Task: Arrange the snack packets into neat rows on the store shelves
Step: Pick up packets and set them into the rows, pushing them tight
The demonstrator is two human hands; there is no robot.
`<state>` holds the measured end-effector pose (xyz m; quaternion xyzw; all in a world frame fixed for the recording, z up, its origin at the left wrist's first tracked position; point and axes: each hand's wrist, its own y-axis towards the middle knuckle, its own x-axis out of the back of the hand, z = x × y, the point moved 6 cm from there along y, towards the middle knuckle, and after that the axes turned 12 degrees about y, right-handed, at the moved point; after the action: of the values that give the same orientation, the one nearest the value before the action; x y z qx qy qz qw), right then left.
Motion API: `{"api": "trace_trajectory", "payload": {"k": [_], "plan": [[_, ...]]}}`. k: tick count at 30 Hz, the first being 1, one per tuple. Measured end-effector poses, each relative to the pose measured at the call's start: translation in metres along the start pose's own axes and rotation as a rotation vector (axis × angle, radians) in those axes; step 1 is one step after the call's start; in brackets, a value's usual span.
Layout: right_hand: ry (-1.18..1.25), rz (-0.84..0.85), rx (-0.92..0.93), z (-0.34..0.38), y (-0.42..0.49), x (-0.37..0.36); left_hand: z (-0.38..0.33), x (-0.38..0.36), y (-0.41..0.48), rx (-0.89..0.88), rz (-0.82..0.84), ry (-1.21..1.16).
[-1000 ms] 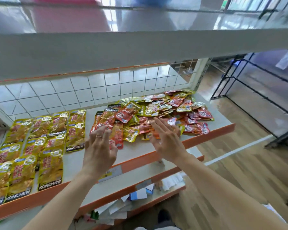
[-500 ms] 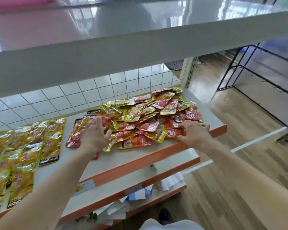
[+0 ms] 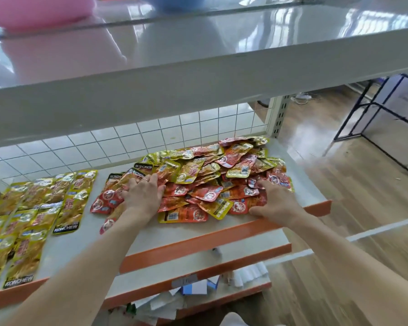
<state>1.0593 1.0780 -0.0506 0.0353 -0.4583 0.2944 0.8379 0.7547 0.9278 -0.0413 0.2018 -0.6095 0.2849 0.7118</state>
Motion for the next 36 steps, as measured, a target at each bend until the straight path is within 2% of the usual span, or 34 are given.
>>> {"api": "trace_trajectory", "payload": {"k": [2,4,6,8,10,12,15,19,22,25,29,30,32,36], "plan": [[0.185,0.074,-0.012,-0.001,0.000,0.005,-0.003,0.006,-0.005,-0.009,-0.104,0.006],[0.314,0.181,-0.021,-0.001,-0.006,0.016,-0.007,0.015,-0.013,-0.075,-0.300,-0.005],[0.407,0.314,-0.061,-0.004,-0.016,0.027,-0.007,0.025,-0.023,-0.136,-0.466,-0.150],[0.573,0.388,-0.109,-0.015,-0.023,0.038,-0.001,0.035,-0.031,-0.135,-0.527,-0.401],[0.823,0.427,-0.132,-0.018,-0.029,0.048,0.006,0.040,-0.037,-0.134,-0.482,-0.679],[1.082,0.452,-0.148,-0.015,-0.029,0.049,0.010,0.038,-0.044,-0.109,-0.332,-0.967],[1.416,0.464,-0.155,0.016,-0.032,0.042,0.016,0.041,-0.068,0.049,-0.159,-1.327],[1.625,0.698,-0.193,0.050,-0.040,-0.017,0.032,0.035,-0.103,0.140,-0.092,-1.470],[1.702,0.849,-0.296,0.070,-0.052,-0.067,0.060,0.025,-0.126,0.208,-0.114,-1.462],[1.720,0.985,-0.343,0.098,-0.072,-0.104,0.093,0.012,-0.148,0.361,-0.167,-1.482],[1.746,1.034,-0.427,0.127,-0.086,-0.133,0.133,-0.005,-0.174,0.530,-0.186,-1.728],[1.770,0.999,-0.442,0.135,-0.091,-0.136,0.143,-0.010,-0.179,0.560,-0.186,-1.784],[1.746,0.911,-0.387,0.147,-0.099,-0.144,0.162,-0.015,-0.190,0.596,-0.197,-1.861],[1.680,0.943,-0.214,0.185,-0.111,-0.157,0.203,-0.018,-0.211,0.606,-0.180,-1.884]]}}
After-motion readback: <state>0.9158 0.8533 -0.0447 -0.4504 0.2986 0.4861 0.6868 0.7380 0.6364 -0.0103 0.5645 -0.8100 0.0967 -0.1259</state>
